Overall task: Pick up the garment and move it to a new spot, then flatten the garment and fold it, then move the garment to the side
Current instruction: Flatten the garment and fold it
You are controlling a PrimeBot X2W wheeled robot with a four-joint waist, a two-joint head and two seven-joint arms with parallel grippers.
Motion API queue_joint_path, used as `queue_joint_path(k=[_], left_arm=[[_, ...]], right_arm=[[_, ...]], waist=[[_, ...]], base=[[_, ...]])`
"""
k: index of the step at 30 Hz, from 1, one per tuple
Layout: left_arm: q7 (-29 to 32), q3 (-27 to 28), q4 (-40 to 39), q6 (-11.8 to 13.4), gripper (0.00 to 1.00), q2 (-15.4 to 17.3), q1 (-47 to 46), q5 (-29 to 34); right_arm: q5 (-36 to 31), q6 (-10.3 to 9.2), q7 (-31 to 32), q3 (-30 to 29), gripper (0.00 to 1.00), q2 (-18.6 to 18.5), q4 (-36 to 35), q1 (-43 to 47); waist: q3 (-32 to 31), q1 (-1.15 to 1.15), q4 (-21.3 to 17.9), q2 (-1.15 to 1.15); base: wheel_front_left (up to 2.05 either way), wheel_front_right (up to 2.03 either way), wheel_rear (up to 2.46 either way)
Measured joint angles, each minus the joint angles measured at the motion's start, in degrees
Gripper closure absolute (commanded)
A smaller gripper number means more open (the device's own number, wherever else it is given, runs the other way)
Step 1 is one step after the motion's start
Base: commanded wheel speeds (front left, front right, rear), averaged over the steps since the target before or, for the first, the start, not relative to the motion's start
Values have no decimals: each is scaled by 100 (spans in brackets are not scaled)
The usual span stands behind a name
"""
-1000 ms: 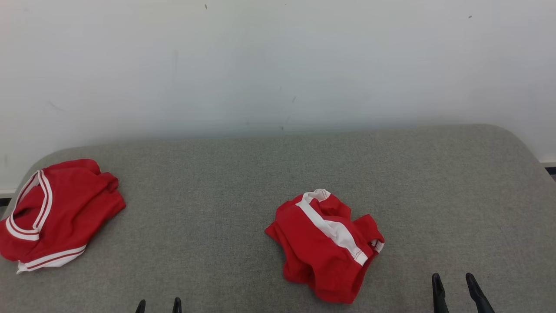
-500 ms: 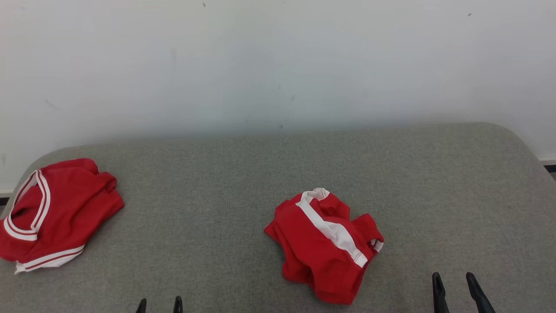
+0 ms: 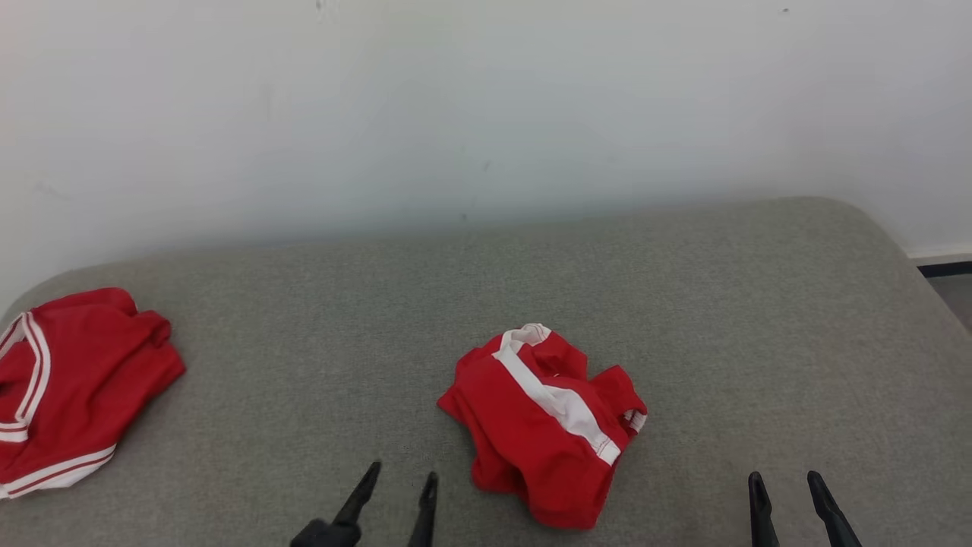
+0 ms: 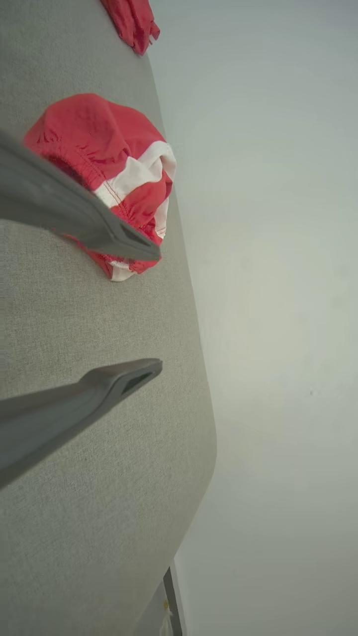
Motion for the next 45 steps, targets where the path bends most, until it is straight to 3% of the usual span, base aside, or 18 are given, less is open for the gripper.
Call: queue_joint_path(k=[8,17,22,27,34,35,36,37,38,45], left_arm=[[1138,-1249,127,29,0,-5,-990,-547],[1876,-1950,569,671,0,-8,-1396,-931],[1896,-2195,983,1310,0,-9,-1761,-656],[2101,-2424,1490,1680,0,-14,-2011,-457],[2408,-2531,2246,1845,0,37,-2278,-253],[2401,-2499,2310,1853,7,38,-2284,-283],[2366,-2471,2348,1862,61,40,-2292,-319],[2314,-2444,2371,1870,90,38,-2307,-327],[2268,-2407,2387,1869,100,36,-2325,-374],[1767,-2265,2216,1739,100,24,-2458,-690]], right_arm=[[-18,0,0,35,0,-1,23,-47],[-16,0,1,23,0,-8,24,-86],[-5,0,1,24,0,-8,16,-136],[33,0,1,-2,0,-5,25,-171],[38,0,1,29,0,-2,31,-208],[43,0,1,32,0,-1,33,-208],[44,0,1,27,0,-1,33,-208],[49,0,1,20,0,-1,33,-208],[70,0,1,23,0,-1,32,-208],[153,0,1,42,0,1,60,-214]], waist=[[52,0,-547,0],[141,0,-1280,0],[233,0,-1689,0],[360,0,-1930,0],[475,1,-1910,0],[478,0,-1894,0],[481,0,-1878,0],[484,1,-1860,0],[486,0,-1840,0],[470,0,-1734,0]], base=[[0,0,0],[0,0,0],[0,0,0],[0,0,0],[0,0,0],[0,0,0],[0,0,0],[0,0,0],[0,0,0],[0,0,0]])
